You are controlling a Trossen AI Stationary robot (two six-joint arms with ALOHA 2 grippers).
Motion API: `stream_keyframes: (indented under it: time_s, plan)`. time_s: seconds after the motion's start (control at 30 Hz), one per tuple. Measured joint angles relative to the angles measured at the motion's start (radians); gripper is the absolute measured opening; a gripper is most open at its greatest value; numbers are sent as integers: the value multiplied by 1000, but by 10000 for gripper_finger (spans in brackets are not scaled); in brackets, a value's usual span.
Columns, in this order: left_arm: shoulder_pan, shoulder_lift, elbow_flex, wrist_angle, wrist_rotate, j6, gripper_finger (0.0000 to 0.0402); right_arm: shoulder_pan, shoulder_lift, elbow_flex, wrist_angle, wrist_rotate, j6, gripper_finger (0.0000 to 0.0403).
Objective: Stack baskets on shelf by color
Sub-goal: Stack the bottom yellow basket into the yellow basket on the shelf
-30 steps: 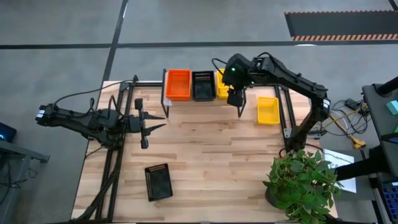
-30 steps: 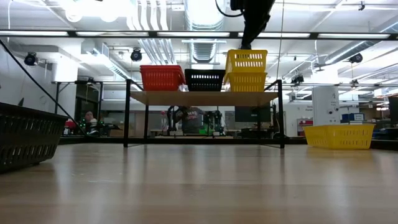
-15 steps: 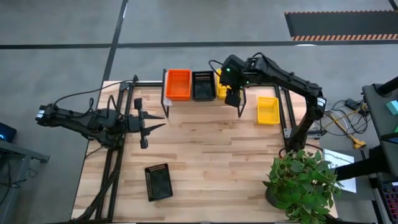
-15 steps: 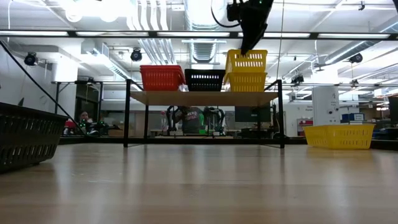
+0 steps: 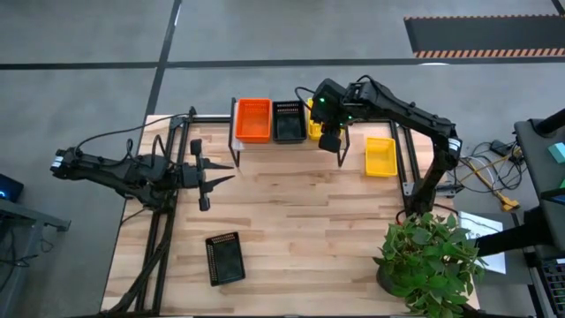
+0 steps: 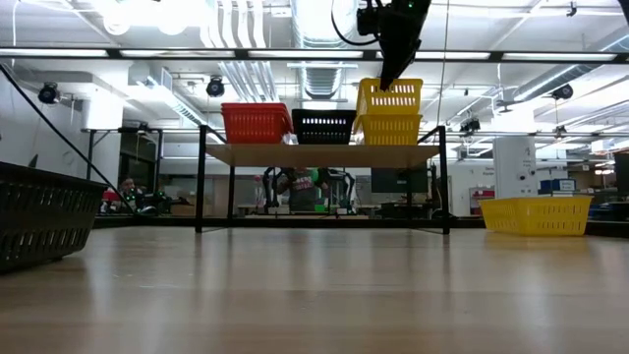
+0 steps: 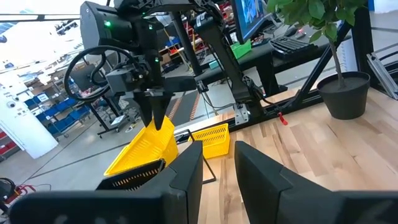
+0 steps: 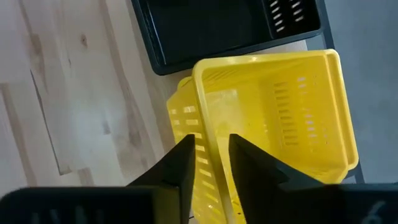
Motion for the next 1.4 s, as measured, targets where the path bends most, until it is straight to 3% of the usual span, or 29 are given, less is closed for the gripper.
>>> stream_keyframes:
  time_s: [0.37, 1.07, 1.4]
  plan:
    - [0, 0, 0, 0, 0, 0, 77, 0, 0, 0, -4, -8, -33, 14]
    - [0, 0, 0, 0, 0, 0, 77, 7, -46, -15, 16, 53, -102, 9]
    - [0, 0, 0, 0, 0, 0, 77, 14, 18, -19, 23, 53, -127, 9]
